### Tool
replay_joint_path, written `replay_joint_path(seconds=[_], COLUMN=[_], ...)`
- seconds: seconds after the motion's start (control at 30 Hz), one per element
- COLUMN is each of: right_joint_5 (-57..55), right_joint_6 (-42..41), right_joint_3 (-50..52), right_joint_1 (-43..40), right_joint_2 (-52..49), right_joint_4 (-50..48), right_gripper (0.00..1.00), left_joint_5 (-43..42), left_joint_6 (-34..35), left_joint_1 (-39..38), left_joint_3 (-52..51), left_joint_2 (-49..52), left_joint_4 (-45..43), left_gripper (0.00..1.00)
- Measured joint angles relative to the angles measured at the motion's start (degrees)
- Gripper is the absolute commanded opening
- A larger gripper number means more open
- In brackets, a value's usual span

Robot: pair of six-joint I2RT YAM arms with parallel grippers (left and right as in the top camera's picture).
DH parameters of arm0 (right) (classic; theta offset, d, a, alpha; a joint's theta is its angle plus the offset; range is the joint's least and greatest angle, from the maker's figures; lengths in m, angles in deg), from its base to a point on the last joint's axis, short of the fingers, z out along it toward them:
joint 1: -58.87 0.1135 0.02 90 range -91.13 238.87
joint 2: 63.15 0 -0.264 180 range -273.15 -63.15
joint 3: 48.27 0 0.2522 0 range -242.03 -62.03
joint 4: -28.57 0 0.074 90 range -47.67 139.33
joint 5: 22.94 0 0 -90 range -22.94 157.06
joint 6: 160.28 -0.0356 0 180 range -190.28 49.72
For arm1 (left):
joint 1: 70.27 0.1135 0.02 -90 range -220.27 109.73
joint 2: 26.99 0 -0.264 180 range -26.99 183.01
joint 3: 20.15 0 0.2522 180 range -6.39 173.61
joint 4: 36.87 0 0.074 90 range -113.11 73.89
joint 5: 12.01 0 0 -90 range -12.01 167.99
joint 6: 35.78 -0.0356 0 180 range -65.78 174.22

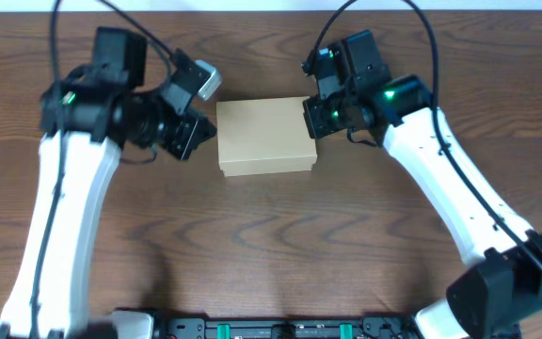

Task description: Pack container

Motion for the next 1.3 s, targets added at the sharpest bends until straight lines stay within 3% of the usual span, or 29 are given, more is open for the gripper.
replay_joint_path(seconds=[0.17, 0.3, 0.53, 0.7, 0.83, 0.97, 1.1, 1.13, 1.17, 1.2, 1.23, 1.3], right_joint_5=[-0.79, -0.81, 0.42, 0.46, -1.60, -5.20, -8.35, -8.96, -9.20, -9.31, -9.60, -9.90], right_joint_6=[-2.21, -3.28, -6.12, -7.15, -9.31, -13.88, -20.65, -22.73, -24.35, -25.94, -27.17, -30.21], right_joint_3=[10.16, 12.44, 12.09, 11.98, 12.92, 20.94, 36.02, 40.63, 43.32, 45.07, 46.53, 48.74], right_joint_1=[0.00, -0.02, 0.00, 0.87, 6.38, 13.31, 19.78, 21.27, 22.05, 22.47, 22.71, 22.86], right_joint_2=[-2.58, -1.55, 2.10, 17.75, 32.89, 47.39, 61.64, 65.53, 68.06, 69.85, 71.47, 73.59], right_joint_4=[-5.81, -9.64, -1.68, 7.23, 10.47, 9.99, 7.89, 5.99, 4.96, 3.76, 2.58, 0.68], right_gripper=[0.01, 0.01, 0.01, 0.02, 0.01, 0.02, 0.02, 0.08, 0.40, 0.71, 0.99, 0.99], left_joint_5=[0.00, 0.04, 0.24, 0.37, -1.03, -4.70, -8.52, -9.64, -10.56, -10.86, -11.23, -11.91], left_joint_6=[0.48, 0.59, 0.61, 0.52, -0.81, -2.93, -4.04, -4.22, -4.15, -4.02, -3.76, -2.82], left_joint_1=[-0.50, -0.50, -0.50, -0.50, -0.50, -0.50, -0.50, -0.50, -0.50, -0.50, -0.50, -0.50], left_joint_3=[0.00, 0.00, 0.11, 0.09, -0.87, -7.04, -17.40, -21.38, -24.41, -26.49, -28.13, -31.01], left_joint_2=[-10.14, -20.24, -27.93, -28.37, -30.23, -35.95, -42.97, -45.13, -46.60, -47.47, -48.13, -48.65], left_joint_4=[4.02, 4.57, 9.25, 16.46, 18.36, 17.86, 14.60, 12.83, 11.28, 10.16, 9.33, 8.57], left_gripper=[0.06, 0.06, 0.06, 0.06, 0.06, 0.06, 0.06, 0.06, 0.13, 0.33, 0.95, 0.95])
